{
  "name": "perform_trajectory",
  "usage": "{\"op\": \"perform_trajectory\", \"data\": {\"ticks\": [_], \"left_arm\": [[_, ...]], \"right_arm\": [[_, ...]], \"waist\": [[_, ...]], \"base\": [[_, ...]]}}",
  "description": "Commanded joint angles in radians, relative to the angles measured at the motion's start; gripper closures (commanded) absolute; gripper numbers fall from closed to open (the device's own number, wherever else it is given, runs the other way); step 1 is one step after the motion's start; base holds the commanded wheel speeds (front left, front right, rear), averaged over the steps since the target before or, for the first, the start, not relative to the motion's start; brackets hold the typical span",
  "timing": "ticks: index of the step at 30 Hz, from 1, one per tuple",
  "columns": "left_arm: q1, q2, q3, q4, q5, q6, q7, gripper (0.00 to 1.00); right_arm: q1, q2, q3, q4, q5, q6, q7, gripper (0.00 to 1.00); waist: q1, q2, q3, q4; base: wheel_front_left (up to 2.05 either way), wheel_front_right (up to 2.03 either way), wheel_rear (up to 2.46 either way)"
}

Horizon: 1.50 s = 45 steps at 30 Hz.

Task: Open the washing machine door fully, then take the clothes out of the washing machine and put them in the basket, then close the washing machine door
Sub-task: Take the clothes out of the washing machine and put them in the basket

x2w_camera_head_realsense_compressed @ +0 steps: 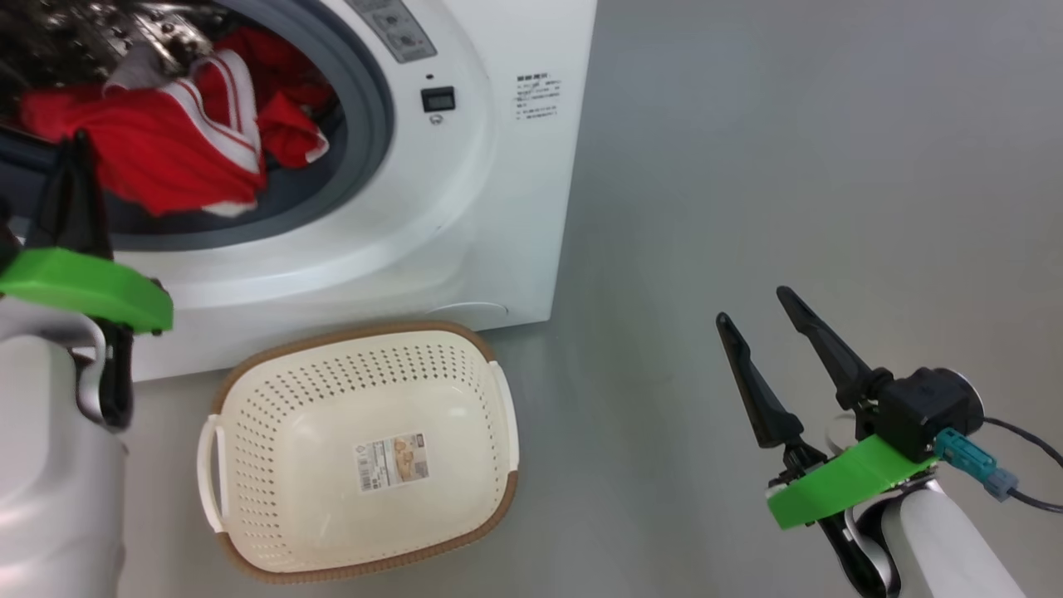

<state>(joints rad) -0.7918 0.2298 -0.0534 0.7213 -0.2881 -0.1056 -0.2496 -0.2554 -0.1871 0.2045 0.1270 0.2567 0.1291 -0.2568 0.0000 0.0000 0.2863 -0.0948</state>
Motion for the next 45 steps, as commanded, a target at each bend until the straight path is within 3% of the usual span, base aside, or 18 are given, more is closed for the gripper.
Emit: {"op": "perform_trajectory", "data": {"ticks": [1,20,35,40,45], "left_arm": [[0.030,0.037,0.036,-0.066,0.016,0.004,-0.012,1.00],[0.330,-0.014,0.088,-0.498,0.059,-0.006,-0.012,1.00],[0.533,-0.056,0.035,-0.784,0.080,0.025,0.017,1.00],[0.582,-0.085,-0.015,-0.801,0.078,0.023,0.038,1.00],[0.598,-0.109,-0.059,-0.726,0.056,0.013,0.037,1.00]], "right_arm": [[0.027,-0.005,0.011,-0.021,0.014,0.002,-0.005,0.00],[0.055,-0.015,-0.008,-0.027,0.014,0.002,-0.005,0.00],[0.055,-0.019,-0.014,-0.035,0.014,0.002,-0.005,0.00],[0.051,-0.019,-0.012,-0.037,0.014,0.002,-0.005,0.00],[0.036,-0.013,-0.003,-0.041,0.013,0.002,-0.005,0.00]], "waist": [[0.0000,0.0000,-0.027,0.023],[0.0000,0.0000,-0.067,0.068],[0.0000,0.0000,-0.054,0.073],[0.0000,0.0000,-0.042,0.072],[0.0000,0.0000,-0.020,0.060]], "base": [[0.00,0.00,0.00],[0.00,0.00,0.00],[0.00,0.00,0.00],[0.00,0.00,0.00],[0.00,0.00,0.00]]}}
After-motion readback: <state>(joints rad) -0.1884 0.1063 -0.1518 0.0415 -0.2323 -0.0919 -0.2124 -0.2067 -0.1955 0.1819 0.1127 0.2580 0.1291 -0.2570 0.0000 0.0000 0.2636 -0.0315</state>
